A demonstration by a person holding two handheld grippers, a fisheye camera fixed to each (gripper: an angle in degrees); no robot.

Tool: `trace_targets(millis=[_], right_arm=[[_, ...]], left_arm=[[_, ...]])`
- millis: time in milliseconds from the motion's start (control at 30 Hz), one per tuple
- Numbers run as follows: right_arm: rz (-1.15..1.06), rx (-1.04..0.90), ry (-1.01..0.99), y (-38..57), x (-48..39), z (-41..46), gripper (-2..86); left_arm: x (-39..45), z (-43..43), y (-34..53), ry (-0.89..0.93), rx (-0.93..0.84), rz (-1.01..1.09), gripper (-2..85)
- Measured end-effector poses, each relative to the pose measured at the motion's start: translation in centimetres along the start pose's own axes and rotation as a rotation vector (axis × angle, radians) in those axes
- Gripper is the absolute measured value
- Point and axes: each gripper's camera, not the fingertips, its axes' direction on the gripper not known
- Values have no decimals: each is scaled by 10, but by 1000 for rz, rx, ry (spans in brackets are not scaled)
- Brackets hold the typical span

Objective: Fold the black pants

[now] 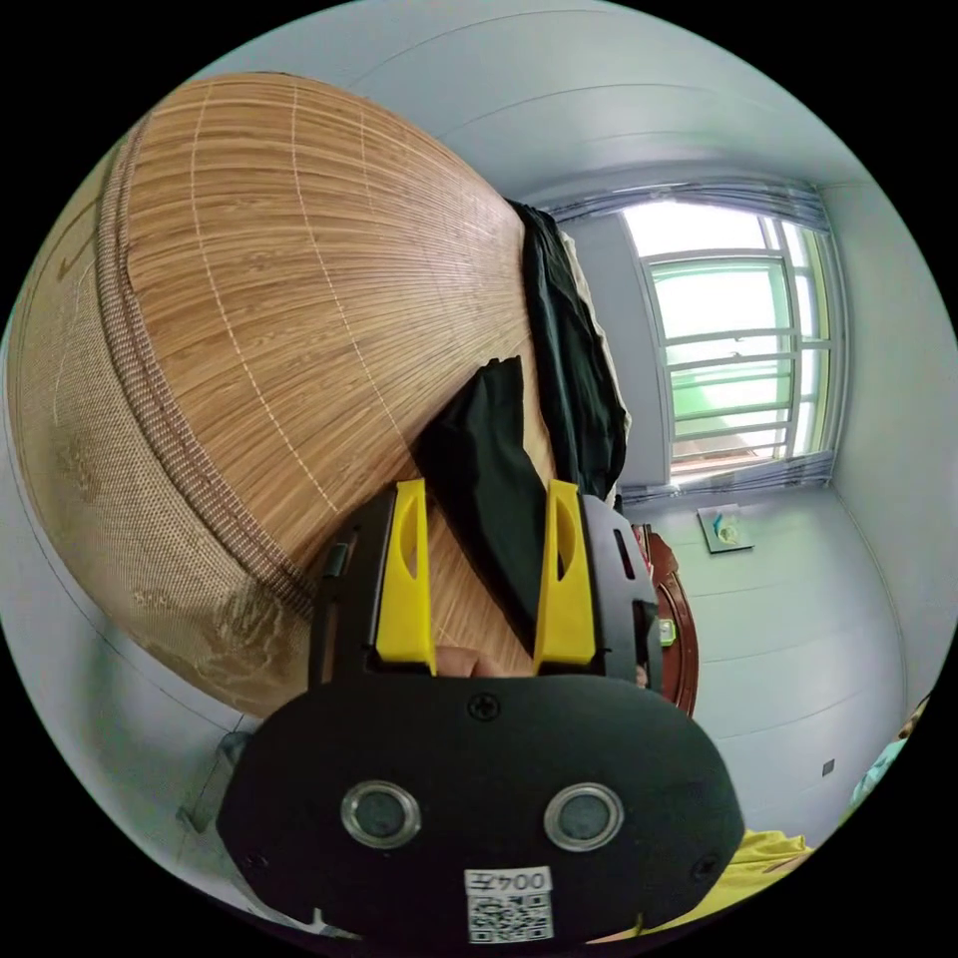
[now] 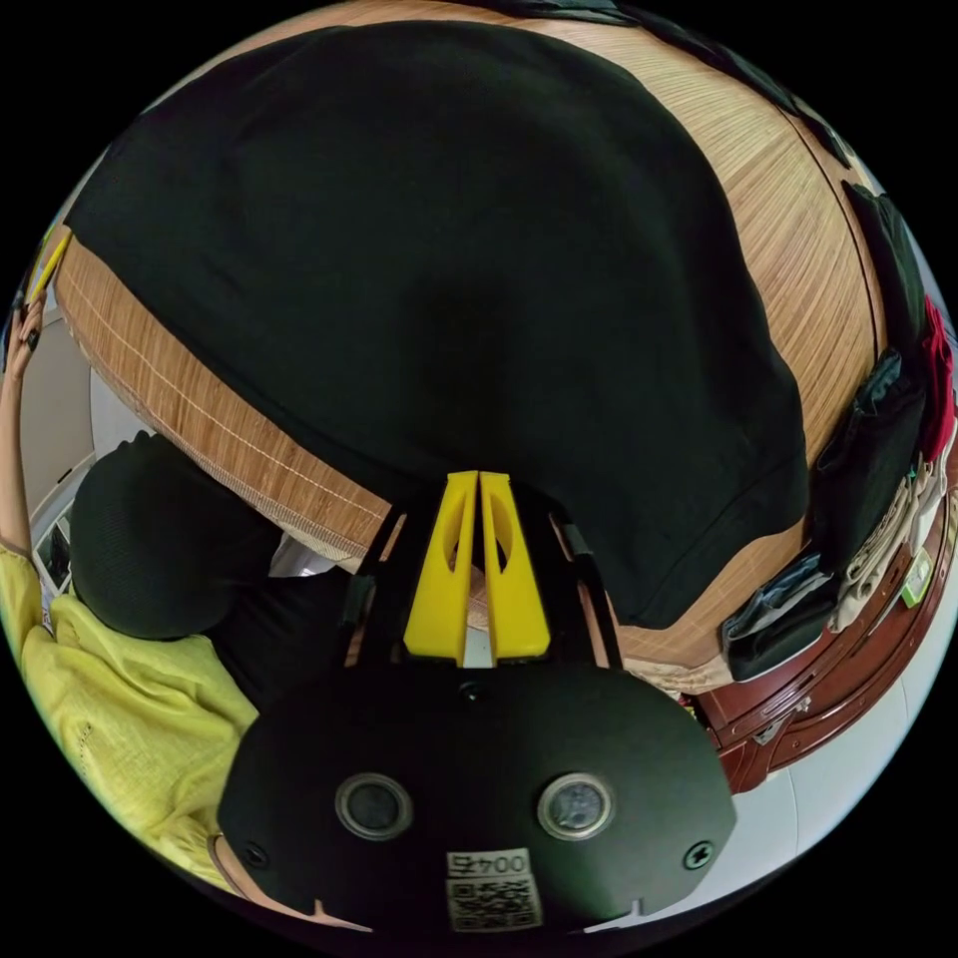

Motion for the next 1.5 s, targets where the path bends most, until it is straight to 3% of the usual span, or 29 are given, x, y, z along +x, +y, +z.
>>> trace_targets(millis=[500, 633, 833, 1167, 1367, 1500], right_arm=[[19, 34, -39, 29, 11, 7, -6], [24, 47, -47, 45, 15, 18, -6], [10, 39, -41, 69, 18, 40, -6], [40, 87, -64, 133, 30, 94, -6], [113, 184, -77, 194, 39, 135, -7], [223, 324, -123, 248, 44, 163, -6]], left_arm=[[-57, 8, -30, -1, 16, -9, 123], [-57, -8, -42, -56, 99, -13, 139], [-53, 6, -72, -13, -106, 67, 148], [-65, 6, -80, 13, -61, 68, 71], [-34, -8, -82, 156, 1, 170, 63], [30, -18, -92, 230, 0, 319, 62]])
